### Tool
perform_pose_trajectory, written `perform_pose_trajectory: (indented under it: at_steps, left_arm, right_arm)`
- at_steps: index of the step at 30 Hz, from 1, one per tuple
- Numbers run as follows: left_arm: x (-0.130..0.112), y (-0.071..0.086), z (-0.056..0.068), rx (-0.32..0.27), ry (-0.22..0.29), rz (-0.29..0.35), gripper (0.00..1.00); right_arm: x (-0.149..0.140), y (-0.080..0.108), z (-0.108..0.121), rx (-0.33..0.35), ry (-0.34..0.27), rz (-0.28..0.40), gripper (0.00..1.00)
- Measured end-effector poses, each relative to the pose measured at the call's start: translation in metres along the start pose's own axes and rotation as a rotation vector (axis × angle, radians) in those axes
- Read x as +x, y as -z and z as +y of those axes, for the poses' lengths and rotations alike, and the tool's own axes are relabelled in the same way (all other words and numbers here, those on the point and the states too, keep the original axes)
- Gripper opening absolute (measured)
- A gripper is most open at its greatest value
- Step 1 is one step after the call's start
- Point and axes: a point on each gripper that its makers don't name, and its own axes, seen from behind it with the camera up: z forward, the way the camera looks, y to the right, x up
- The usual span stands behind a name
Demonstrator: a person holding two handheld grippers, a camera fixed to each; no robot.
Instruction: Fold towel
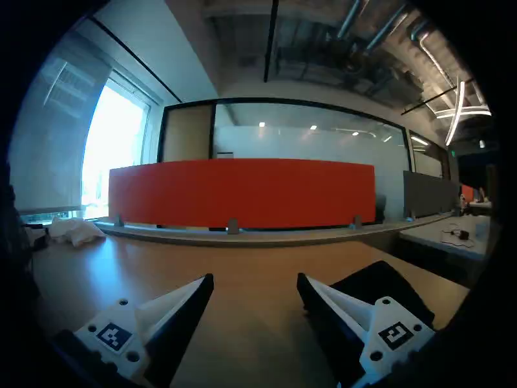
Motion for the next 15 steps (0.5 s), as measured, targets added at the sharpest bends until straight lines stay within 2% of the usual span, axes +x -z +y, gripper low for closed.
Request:
perform_pose_trajectory:
  at_steps: [15]
  left_arm:
    - [0.0036, 0.0009, -0.0004, 0.0, 0.0, -0.001, 0.93]
  right_arm:
    - [0.0, -0.0001, -0.0002, 0.0, 0.0, 0.0, 1.0]
